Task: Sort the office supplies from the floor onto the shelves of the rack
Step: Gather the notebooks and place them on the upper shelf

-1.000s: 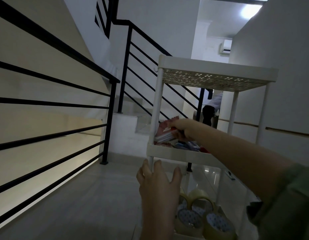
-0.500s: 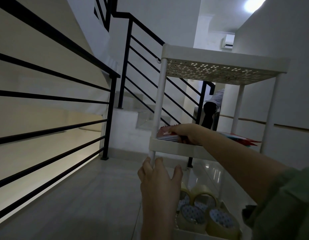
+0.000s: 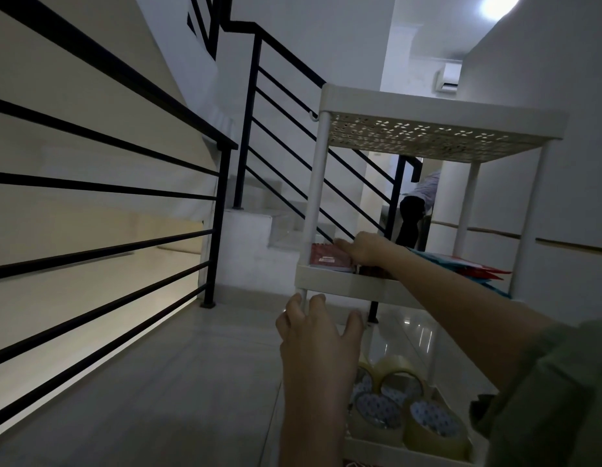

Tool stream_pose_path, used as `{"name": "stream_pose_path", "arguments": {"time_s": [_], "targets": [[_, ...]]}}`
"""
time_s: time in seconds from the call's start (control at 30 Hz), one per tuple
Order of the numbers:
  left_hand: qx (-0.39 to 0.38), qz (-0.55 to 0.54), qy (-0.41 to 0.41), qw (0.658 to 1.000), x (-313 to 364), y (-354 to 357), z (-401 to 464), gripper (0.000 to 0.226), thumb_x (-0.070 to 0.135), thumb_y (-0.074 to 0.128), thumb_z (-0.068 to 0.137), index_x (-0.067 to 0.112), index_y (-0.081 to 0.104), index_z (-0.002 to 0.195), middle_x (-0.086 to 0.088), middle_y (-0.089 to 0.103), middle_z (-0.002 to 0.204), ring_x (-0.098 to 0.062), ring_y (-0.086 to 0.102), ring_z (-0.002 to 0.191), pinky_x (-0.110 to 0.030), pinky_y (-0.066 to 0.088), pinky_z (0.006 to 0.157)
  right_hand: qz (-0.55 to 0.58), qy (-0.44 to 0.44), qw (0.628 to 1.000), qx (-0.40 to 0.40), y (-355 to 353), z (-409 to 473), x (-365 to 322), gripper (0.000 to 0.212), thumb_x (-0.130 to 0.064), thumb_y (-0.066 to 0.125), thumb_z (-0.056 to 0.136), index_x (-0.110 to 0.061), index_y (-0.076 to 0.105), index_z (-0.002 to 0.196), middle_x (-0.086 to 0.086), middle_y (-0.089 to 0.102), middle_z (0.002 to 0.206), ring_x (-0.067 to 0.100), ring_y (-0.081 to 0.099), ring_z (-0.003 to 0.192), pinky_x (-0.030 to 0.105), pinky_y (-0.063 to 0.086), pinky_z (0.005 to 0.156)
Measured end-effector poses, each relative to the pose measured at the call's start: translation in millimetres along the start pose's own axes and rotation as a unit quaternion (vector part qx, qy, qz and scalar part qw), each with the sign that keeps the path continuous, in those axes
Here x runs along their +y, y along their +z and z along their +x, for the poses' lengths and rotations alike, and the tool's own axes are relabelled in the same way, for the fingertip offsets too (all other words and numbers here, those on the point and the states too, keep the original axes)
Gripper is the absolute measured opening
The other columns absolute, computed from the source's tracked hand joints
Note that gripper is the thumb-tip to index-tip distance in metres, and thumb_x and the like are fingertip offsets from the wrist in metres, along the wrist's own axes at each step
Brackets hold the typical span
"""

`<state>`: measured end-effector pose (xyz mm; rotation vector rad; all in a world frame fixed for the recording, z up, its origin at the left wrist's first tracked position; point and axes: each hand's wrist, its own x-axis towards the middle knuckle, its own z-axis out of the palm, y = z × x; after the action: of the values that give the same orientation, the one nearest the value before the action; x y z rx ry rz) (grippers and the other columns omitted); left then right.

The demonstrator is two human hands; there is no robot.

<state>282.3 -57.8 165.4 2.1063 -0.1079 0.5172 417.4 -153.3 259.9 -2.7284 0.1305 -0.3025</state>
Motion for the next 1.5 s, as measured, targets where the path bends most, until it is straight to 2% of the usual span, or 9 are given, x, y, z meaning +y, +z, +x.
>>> {"name": "stream_pose_path", "arguments": {"time_s": [0.1, 0.2, 0.33, 0.43, 0.53, 0.7, 1.1, 1.33, 1.5], "targets": [[-0.008, -0.001, 0.01, 1.0, 0, 0, -1, 0.055, 0.043, 0.042, 0.094, 0.021, 0.03, 0.143, 0.0, 0.017, 0.153, -0.018, 0.015, 0.14, -0.027, 0.026, 0.109, 0.028, -0.007, 0.999, 0.046, -7, 6, 0, 0.036, -0.027, 0.037, 0.1, 0.004, 0.054, 0.103, 0.022, 0.053, 0.106, 0.026, 0.053, 0.087, 0.029, 0.042, 0.072], [-0.011, -0.002, 0.015, 1.0, 0, -2, -3, 0.055, 0.043, 0.043, 0.094, 0.021, 0.031, 0.143, 0.0, 0.016, 0.153, -0.018, 0.015, 0.14, -0.027, 0.025, 0.109, 0.101, 0.034, 0.994, 0.027, -10, 10, -3, 0.018, -0.012, 0.047, 0.095, 0.001, 0.05, 0.082, 0.021, 0.057, 0.095, 0.032, 0.065, 0.09, 0.036, 0.056, 0.078], [-0.02, 0.001, 0.02, 1.0, 4, -2, -4, 0.053, 0.041, 0.042, 0.095, 0.02, 0.031, 0.142, 0.0, 0.016, 0.153, -0.018, 0.015, 0.14, -0.028, 0.025, 0.109, 0.115, 0.055, 0.99, -0.055, -17, 0, 2, 0.022, -0.008, 0.054, 0.093, -0.002, 0.049, 0.072, 0.013, 0.056, 0.069, 0.014, 0.057, 0.03, 0.02, 0.047, 0.034], [-0.024, -0.001, 0.028, 0.999, 6, -2, -5, 0.051, 0.041, 0.043, 0.095, 0.02, 0.033, 0.14, 0.0, 0.017, 0.153, -0.019, 0.016, 0.139, -0.027, 0.025, 0.108, 0.033, 0.001, 0.998, 0.054, -25, 6, 10, 0.018, -0.003, 0.051, 0.091, -0.002, 0.05, 0.073, 0.013, 0.057, 0.075, 0.021, 0.063, 0.055, 0.029, 0.052, 0.052], [-0.027, 0.001, 0.034, 0.999, 7, -1, -5, 0.051, 0.041, 0.043, 0.095, 0.02, 0.034, 0.14, 0.001, 0.018, 0.153, -0.018, 0.016, 0.139, -0.025, 0.025, 0.107, -0.146, -0.084, 0.978, 0.121, -29, 4, 11, 0.025, -0.014, 0.055, 0.091, 0.001, 0.061, 0.109, 0.016, 0.061, 0.114, 0.028, 0.059, 0.106, 0.032, 0.049, 0.086], [-0.029, 0.004, 0.037, 0.999, 4, 2, -3, 0.053, 0.041, 0.043, 0.095, 0.02, 0.032, 0.142, 0.0, 0.02, 0.152, -0.016, 0.017, 0.138, -0.025, 0.026, 0.108, -0.196, -0.071, 0.976, -0.067, -20, -1, 21, 0.049, -0.03, 0.052, 0.094, -0.008, 0.044, 0.137, 0.013, 0.045, 0.141, 0.028, 0.044, 0.128, 0.035, 0.036, 0.105], [-0.048, 0.007, 0.042, 0.998, 1, 13, -2, 0.054, 0.044, 0.044, 0.093, 0.023, 0.032, 0.142, 0.001, 0.016, 0.153, -0.016, 0.016, 0.14, -0.024, 0.025, 0.109, -0.263, 0.052, 0.964, -0.002, 10, 20, 31, 0.056, -0.04, 0.038, 0.097, -0.007, 0.033, 0.141, 0.021, 0.019, 0.148, 0.034, 0.031, 0.134, 0.043, 0.034, 0.106], [-0.056, 0.012, 0.045, 0.997, 0, 16, 0, 0.055, 0.044, 0.044, 0.093, 0.023, 0.03, 0.142, 0.001, 0.015, 0.152, -0.017, 0.015, 0.14, -0.027, 0.026, 0.109, -0.255, 0.111, 0.96, 0.029, 15, 30, 24, 0.053, -0.032, 0.043, 0.095, -0.003, 0.033, 0.139, 0.024, 0.029, 0.142, 0.035, 0.039, 0.126, 0.039, 0.038, 0.101], [-0.063, 0.012, 0.049, 0.997, -1, 19, 1, 0.055, 0.044, 0.044, 0.093, 0.022, 0.031, 0.142, 0.0, 0.017, 0.152, -0.018, 0.015, 0.14, -0.029, 0.026, 0.11, -0.219, 0.076, 0.971, -0.063, -11, 12, 7, 0.047, -0.026, 0.042, 0.098, 0.002, 0.038, 0.136, 0.017, 0.054, 0.121, 0.029, 0.055, 0.107, 0.034, 0.041, 0.096]]}}
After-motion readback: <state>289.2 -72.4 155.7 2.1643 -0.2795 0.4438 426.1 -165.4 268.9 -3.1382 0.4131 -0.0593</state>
